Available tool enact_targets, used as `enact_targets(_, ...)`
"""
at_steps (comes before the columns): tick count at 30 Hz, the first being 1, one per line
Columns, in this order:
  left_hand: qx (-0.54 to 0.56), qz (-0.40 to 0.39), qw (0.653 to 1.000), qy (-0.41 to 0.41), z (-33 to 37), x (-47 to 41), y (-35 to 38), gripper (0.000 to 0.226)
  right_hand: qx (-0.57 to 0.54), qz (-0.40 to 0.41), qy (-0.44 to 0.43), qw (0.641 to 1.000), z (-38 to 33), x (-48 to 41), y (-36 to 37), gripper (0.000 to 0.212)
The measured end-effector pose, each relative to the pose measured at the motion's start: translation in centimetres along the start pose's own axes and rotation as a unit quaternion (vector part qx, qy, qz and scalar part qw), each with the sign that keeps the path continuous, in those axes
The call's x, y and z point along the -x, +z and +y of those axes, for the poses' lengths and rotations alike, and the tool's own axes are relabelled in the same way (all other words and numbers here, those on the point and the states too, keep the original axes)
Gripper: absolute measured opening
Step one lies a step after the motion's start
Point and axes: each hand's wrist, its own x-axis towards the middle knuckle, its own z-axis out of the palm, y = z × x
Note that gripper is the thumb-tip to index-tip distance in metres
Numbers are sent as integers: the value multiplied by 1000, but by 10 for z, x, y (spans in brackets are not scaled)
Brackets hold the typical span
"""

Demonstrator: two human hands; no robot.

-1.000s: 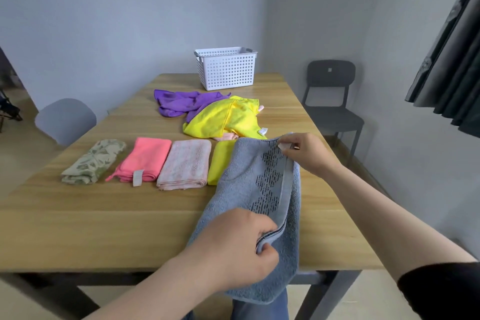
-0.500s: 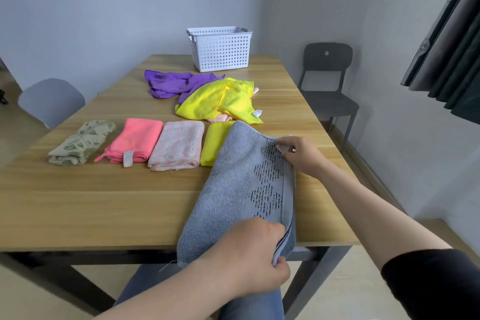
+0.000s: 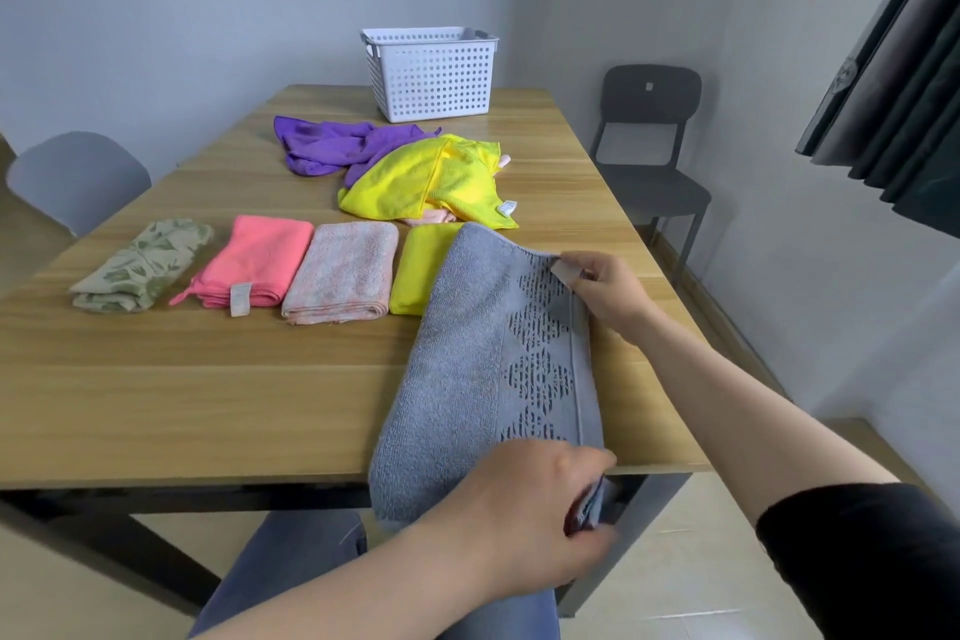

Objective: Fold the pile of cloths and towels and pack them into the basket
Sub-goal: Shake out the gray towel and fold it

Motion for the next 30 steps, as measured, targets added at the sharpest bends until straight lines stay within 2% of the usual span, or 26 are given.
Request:
enact_targets(3,-42,-77,996,35,-2,2,5,46,-15,1,15,1000,13,0,4,33)
enact_targets(5,-42,-78,995,48,-5,3,5,44,-17,7,19,1000,11,1,3,35)
enact_targets(11,85,19,996,-1,-14,2,-8,25,-58,33,20,998,-1,15,3,39)
enact_targets(15,97,66,992,-40,-29,1,-28,19,84,72,-18,994,-17,36,2,49)
enact_targets(17,99,96,988,-62,-40,3,-40,17,107,74,14,991,-27,55,1,55)
enact_targets(21,115,201,963,-138,-74,13,-59,16,69,48,140,987,-44,116,-3,65)
enact_targets(24,112,214,944,-225,-98,17,-65,22,33,65,162,984,-46,166,6,53)
enact_targets(29,159,122,925,-322,-117,18,-56,44,67,124,175,974,-45,220,15,11)
enact_targets(30,164,117,923,-329,-120,18,-54,46,72,130,181,972,-43,226,18,10)
